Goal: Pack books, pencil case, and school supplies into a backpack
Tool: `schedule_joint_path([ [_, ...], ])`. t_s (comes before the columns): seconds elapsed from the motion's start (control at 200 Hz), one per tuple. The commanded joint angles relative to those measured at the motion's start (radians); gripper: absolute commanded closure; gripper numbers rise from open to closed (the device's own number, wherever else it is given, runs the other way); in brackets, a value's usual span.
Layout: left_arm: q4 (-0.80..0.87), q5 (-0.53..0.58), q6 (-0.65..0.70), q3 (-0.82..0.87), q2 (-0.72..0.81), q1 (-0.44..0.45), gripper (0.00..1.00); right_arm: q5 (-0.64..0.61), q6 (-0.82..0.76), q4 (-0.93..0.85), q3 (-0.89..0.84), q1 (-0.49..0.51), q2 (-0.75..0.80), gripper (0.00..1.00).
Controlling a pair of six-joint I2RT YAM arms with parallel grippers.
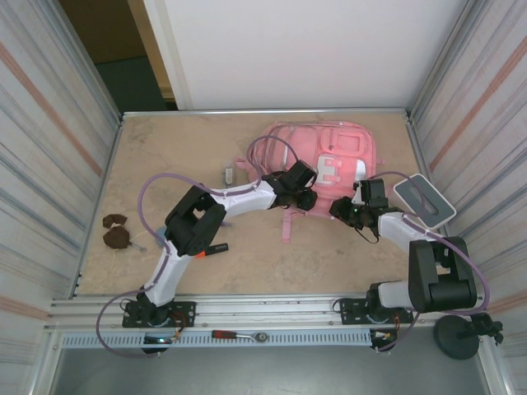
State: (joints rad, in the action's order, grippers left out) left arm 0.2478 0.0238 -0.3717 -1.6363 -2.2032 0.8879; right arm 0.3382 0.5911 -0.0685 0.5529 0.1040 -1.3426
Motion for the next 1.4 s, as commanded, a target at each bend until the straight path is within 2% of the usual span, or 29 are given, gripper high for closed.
schedule_joint_path([
  [0.0,0.004,0.039,0.026,-0.014,-0.059,0.005,0.67,0.007,-0.020,-0.045,-0.016,-0.005,-0.018,0.73],
  [0.391,-0.004,0.068,0.057,0.040,-0.055,0.025,0.81,-0.005,-0.028,-0.057,-0.007,-0.011,-0.020,0.74],
  [0.832,-0.031,0.072,0.115,0.078,0.026,0.026,0.98,-0.015,-0.030,-0.057,-0.017,-0.028,-0.017,0.74],
  [0.932,-0.035,0.052,0.117,0.080,0.022,0.029,0.98,-0.014,-0.031,-0.056,-0.016,-0.029,-0.019,0.74],
  [1.072,-0.041,0.031,0.110,0.072,-0.013,0.049,0.90,-0.008,-0.028,-0.047,-0.018,-0.029,-0.029,0.74],
  [1.293,-0.019,0.117,0.094,0.066,-0.052,0.057,0.82,-0.009,-0.028,-0.046,-0.021,-0.029,-0.028,0.74],
  [1.398,-0.026,0.113,0.097,0.067,-0.061,0.056,0.82,-0.011,-0.029,-0.045,-0.024,-0.028,-0.027,0.74],
])
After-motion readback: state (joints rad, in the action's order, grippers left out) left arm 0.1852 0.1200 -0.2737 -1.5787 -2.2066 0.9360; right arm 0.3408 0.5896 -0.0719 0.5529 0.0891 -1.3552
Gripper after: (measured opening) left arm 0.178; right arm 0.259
